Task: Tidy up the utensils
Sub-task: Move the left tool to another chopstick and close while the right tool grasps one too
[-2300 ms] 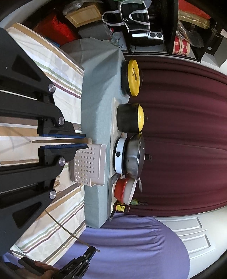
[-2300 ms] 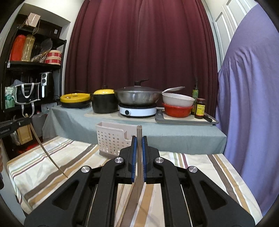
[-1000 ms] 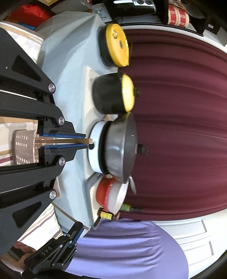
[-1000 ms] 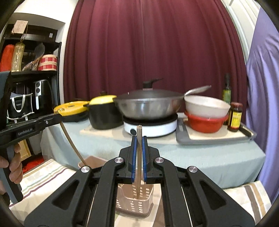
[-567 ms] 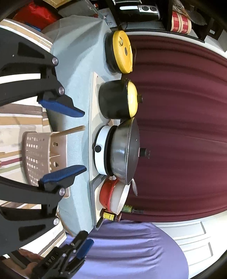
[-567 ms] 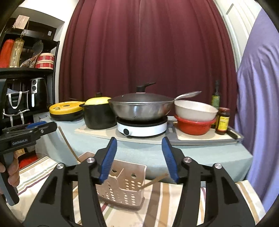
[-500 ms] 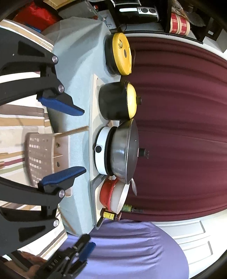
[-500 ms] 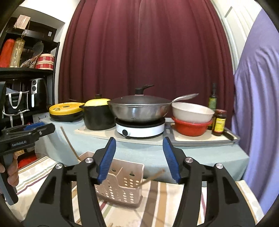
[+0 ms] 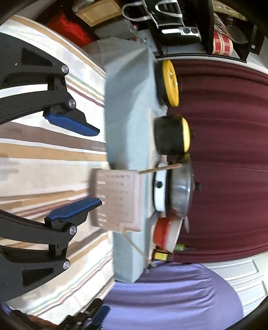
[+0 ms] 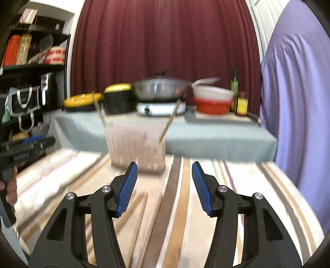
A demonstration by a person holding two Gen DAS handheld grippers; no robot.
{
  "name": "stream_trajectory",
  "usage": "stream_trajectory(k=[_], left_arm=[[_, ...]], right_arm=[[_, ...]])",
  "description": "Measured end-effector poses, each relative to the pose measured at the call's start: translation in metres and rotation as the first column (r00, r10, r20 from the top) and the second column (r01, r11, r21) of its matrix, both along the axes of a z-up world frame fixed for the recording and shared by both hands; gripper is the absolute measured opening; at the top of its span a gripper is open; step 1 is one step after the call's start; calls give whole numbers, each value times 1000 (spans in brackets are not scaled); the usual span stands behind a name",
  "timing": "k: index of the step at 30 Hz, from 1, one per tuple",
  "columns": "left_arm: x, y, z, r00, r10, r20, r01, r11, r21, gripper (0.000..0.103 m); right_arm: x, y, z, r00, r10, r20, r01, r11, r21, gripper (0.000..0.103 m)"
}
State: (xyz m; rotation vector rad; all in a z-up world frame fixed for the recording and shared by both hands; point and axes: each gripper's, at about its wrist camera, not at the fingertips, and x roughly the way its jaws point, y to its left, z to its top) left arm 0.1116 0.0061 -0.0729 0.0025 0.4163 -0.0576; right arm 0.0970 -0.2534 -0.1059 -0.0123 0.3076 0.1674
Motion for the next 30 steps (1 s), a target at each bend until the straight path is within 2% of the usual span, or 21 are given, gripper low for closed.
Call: stream_trajectory(k=[3, 11, 15, 20, 30], left_arm=[[-16, 1, -18, 999, 12, -34, -12, 1000, -9, 61], [-51, -3, -60, 994, 7, -113, -8, 1000, -2, 61], [-65, -6, -80, 989, 9, -146, -6, 1000, 20, 61], [-77, -6, -89, 987, 2, -161, 1, 1000, 18, 61], [-84, -16, -100, 983, -32, -180, 36, 999, 16, 58]], right_arm=[[-20, 2, -27, 998, 7, -61, -8, 1000, -10, 52], [-56, 6, -81, 986, 21, -168, -21, 1000, 4, 41], [-64, 11, -92, 982, 37, -185, -38, 999, -3, 39], [-69, 16, -100, 977, 52, -206, -54, 998, -6, 36], [-67, 17, -113, 966, 60, -253, -65, 998, -12, 17]])
